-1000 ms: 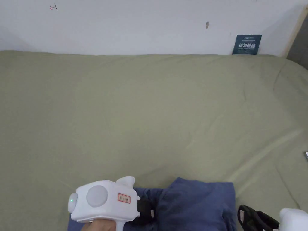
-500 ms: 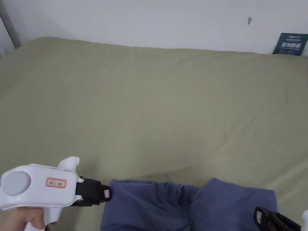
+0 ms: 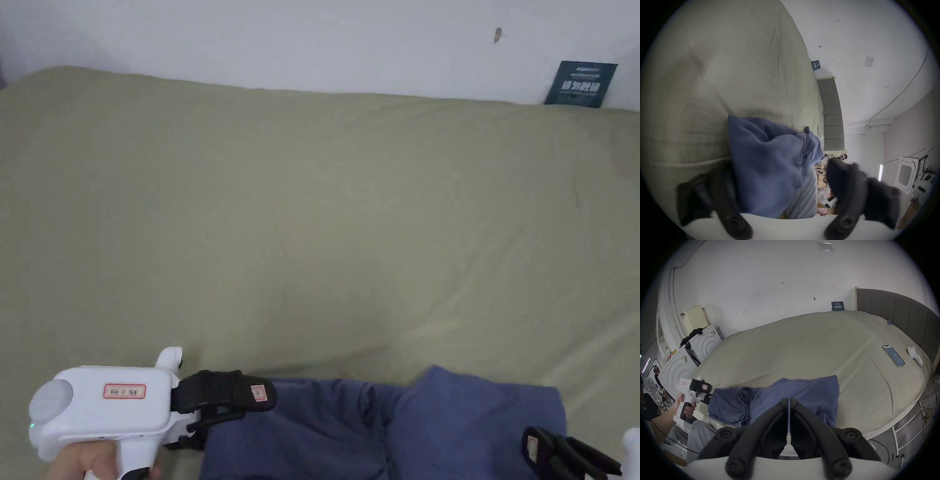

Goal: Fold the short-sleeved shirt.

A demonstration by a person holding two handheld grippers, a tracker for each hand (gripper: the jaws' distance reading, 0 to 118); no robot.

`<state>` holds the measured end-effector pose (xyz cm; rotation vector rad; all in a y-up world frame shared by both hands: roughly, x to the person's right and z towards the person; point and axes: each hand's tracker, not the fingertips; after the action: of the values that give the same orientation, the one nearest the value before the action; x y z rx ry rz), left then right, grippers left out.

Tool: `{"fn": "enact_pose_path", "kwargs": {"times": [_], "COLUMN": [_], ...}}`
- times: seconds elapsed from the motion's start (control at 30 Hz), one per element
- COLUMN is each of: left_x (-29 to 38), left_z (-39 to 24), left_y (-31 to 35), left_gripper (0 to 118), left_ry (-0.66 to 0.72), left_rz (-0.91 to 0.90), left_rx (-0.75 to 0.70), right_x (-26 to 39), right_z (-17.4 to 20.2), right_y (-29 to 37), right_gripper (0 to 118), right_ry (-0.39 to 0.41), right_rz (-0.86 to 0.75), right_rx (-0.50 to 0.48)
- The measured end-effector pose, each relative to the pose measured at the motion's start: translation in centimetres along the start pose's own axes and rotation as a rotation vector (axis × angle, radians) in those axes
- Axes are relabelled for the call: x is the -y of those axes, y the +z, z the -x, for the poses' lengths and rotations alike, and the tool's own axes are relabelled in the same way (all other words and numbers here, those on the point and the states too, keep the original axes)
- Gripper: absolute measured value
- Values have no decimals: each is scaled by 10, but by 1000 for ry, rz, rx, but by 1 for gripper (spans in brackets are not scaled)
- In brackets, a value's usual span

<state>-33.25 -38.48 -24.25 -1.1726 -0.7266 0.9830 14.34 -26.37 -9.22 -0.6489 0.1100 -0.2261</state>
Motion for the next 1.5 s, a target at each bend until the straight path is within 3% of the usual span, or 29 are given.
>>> {"fn": "enact_pose_path", "kwargs": {"times": [0.07, 0.1, 0.17, 0.33, 0.47, 0.63, 0.8, 1.1, 1.17, 1.2, 1.23, 1.27, 1.33, 1.5], "left_x": [1, 3, 5, 19, 17, 17, 16, 25, 24, 24, 23, 25, 20, 14], "left_z": [0, 1, 2, -40, -64, -114, -170, -234, -230, -227, -225, -224, -223, -208], "left_y": [-5, -7, -5, 40, 112, 168, 127, -37, -72, -89, -103, -117, -119, -74], "left_gripper": [29, 13, 13, 11, 11, 11, 11, 11, 19, 44, 94, 117, 118, 113], "left_ry": [1, -23, 46, 37, -23, -119, -216, -447, -437, -443, -462, -449, -416, -310], "left_rz": [8, 4, -19, -140, -274, -335, -251, -16, -22, -23, -18, 8, -19, -52], "left_rx": [-121, -221, -111, -156, -312, -623, -708, -861, -871, -877, -865, -817, -700, -630], "right_x": [0, 1, 1, -3, -9, -11, -9, -3, -3, -3, -3, -2, 0, 4], "right_z": [-1, -3, -4, -5, -6, -4, -4, -12, -15, -18, -20, -21, -25, -30], "right_y": [2, 3, 4, 7, 5, 0, 2, 9, 10, 10, 11, 12, 14, 14], "right_gripper": [5, 5, 5, 5, 5, 5, 5, 5, 5, 5, 5, 5, 5, 5], "right_ry": [-7, -11, -16, -17, -17, 6, -6, -44, -62, -72, -79, -87, -103, -123], "right_rz": [-5, -7, -9, -26, -40, -52, -66, -61, -65, -62, -58, -57, -53, -41], "right_rx": [1, 0, -2, -17, -39, -65, -73, -86, -89, -91, -89, -82, -75, -70]}}
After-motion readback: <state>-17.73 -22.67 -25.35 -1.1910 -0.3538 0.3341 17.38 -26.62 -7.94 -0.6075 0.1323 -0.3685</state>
